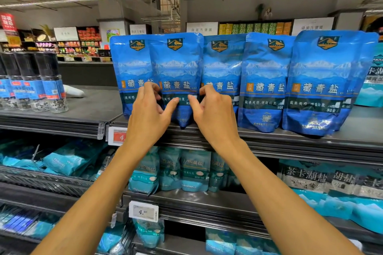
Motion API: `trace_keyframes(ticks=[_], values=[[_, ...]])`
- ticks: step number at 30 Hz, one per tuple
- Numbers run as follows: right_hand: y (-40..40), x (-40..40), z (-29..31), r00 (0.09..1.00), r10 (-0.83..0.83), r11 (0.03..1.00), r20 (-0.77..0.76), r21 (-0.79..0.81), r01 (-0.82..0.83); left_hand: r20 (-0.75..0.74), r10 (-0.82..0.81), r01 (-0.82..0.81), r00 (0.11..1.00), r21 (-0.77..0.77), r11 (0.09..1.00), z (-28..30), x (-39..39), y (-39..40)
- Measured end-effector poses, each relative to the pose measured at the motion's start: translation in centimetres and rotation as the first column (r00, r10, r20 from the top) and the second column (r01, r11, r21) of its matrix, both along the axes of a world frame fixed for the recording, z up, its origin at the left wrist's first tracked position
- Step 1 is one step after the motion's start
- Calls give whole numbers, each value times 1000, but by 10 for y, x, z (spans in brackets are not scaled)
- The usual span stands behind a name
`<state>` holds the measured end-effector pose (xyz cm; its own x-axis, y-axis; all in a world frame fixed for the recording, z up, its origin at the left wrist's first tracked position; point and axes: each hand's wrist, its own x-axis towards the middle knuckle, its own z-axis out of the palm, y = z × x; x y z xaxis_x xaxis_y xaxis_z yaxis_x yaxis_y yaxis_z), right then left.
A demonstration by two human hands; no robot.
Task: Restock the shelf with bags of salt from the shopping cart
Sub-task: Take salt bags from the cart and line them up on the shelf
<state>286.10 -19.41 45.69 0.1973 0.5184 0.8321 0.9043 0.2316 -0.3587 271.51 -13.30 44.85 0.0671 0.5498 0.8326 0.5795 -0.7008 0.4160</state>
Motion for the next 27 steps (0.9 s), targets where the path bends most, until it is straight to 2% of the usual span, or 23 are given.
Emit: trace_keyframes(ticks=[2,6,11,19,23,27], values=[[3,2,4,1000,-24,999,0,-23,24,-44,-37,38,998,26,999,-4,-5,0],[9,3,10,1000,-6,1000,-20,-1,6,-237,-142,150,961,17,989,-15,-22,1],[13,2,10,996,36,999,-81,19,-35,-274,-172,185,946,23,982,-12,-25,3],[15,3,12,986,80,997,-145,6,-80,-436,-91,136,895,72,988,-1,-28,11],[12,-1,12,959,154,987,-238,80,-139,-483,-56,112,874,88,990,2,-30,8],[10,-4,12,937,223,971,-269,143,-190,-512,-22,88,858,105,991,5,-30,4]])
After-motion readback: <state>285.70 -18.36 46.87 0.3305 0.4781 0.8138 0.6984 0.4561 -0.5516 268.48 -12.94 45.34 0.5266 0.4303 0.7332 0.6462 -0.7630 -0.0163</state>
